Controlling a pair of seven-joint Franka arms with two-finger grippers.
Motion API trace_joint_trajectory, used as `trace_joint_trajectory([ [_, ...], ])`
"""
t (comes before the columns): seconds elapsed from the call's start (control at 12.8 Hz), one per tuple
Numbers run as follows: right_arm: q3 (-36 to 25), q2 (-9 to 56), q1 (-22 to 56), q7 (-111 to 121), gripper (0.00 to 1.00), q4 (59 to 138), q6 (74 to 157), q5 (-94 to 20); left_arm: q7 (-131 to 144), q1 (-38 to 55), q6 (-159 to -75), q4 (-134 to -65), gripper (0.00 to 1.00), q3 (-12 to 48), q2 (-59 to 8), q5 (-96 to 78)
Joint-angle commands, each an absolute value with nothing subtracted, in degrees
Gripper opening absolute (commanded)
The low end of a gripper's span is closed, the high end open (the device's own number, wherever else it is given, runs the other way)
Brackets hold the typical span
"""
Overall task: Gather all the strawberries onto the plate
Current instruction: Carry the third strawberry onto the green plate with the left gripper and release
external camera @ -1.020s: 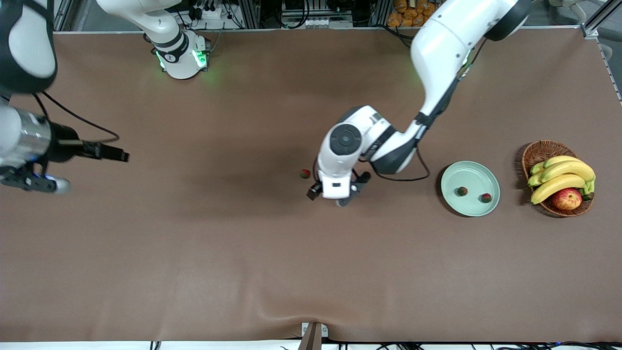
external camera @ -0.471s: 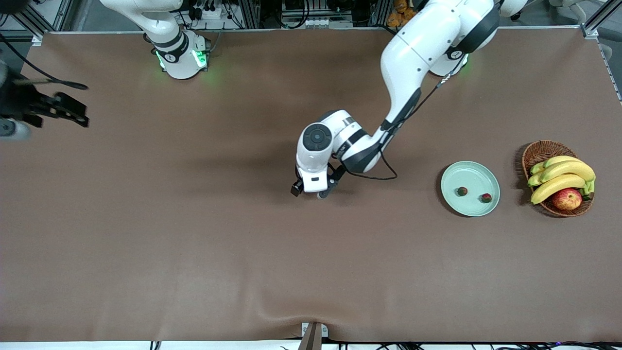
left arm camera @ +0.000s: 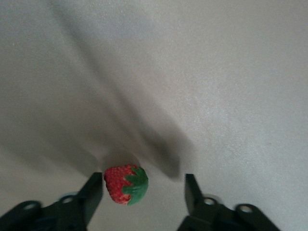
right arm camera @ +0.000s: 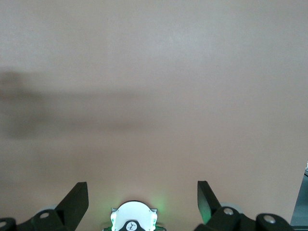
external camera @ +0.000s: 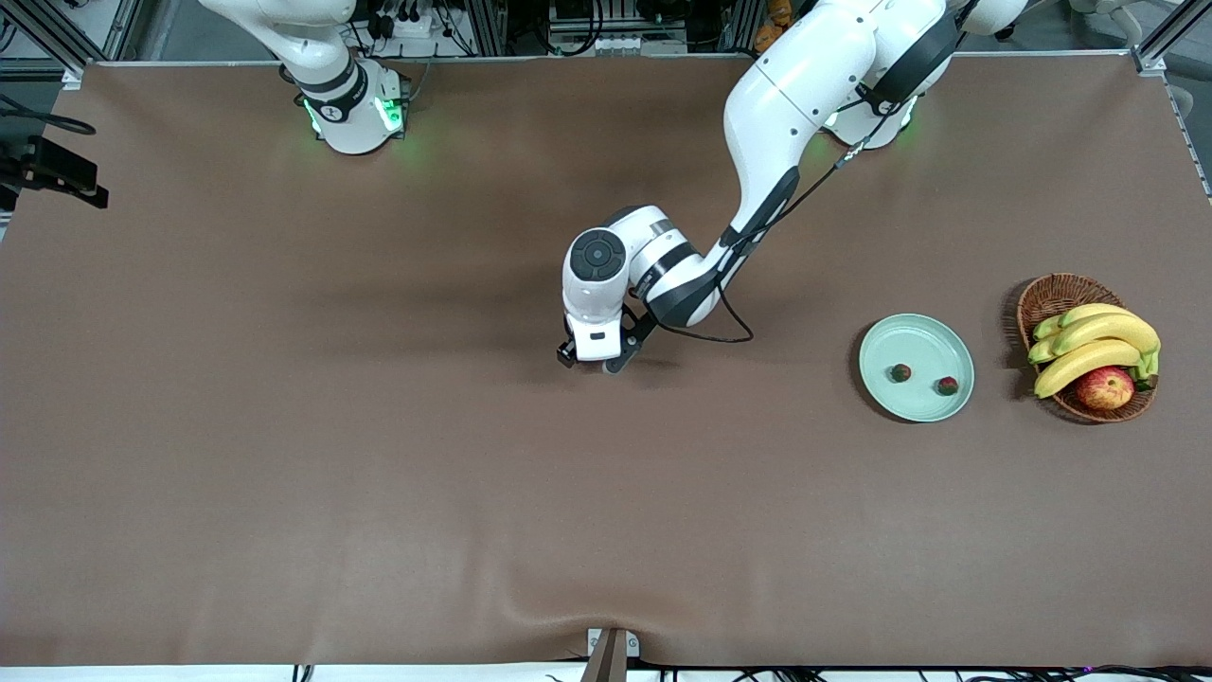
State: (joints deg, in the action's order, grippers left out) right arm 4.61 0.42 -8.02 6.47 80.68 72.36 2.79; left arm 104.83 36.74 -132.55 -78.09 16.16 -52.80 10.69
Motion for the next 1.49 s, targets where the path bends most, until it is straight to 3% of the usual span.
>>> trace_joint_trajectory([
  [0.0, 5.71, 0.26, -8.35, 6.86, 1.0, 80.24, 69.01, 3.0, 103.72, 37.44, -131.66, -76.9, 0.64, 15.47, -53.26, 11.69],
  [0.16, 5.89, 0.35, -6.77, 5.72, 1.0, 80.33, 68.29, 2.73, 103.45, 37.44, -131.23, -76.99, 0.51, 15.47, -53.26, 11.6],
  [0.39, 5.63, 0.44, -7.12, 1.67, 1.0, 80.77, 68.03, -2.55, 103.36, 37.53, -128.59, -77.08, 0.48, 15.47, -53.09, 11.69],
  [0.47, 5.63, 0.44, -7.03, 1.67, 1.0, 80.77, 68.2, -2.46, 103.36, 37.53, -128.32, -77.08, 0.41, 15.47, -53.0, 11.69],
  [0.71, 5.27, 0.53, -6.77, 1.67, 1.0, 80.77, 68.38, -2.11, 102.4, 37.27, -127.88, -76.99, 0.03, 15.47, -52.56, 11.69],
  [1.02, -2.35, 0.79, -1.25, 2.28, 1.0, 80.77, 68.91, -2.02, 100.13, 34.3, -121.32, -76.99, 0.0, 15.64, -46.69, 11.6],
  [1.25, -2.29, 0.79, -0.88, 2.29, 1.0, 80.68, 69.08, -2.02, 88.64, 28.41, -107.01, -78.04, 0.0, 15.91, -39.75, 11.34],
  [1.41, -2.2, 0.79, -0.44, 2.29, 1.0, 80.25, 69.08, -0.54, 76.17, 23.14, -101.79, -80.84, 0.0, 15.91, -35.7, 11.34],
])
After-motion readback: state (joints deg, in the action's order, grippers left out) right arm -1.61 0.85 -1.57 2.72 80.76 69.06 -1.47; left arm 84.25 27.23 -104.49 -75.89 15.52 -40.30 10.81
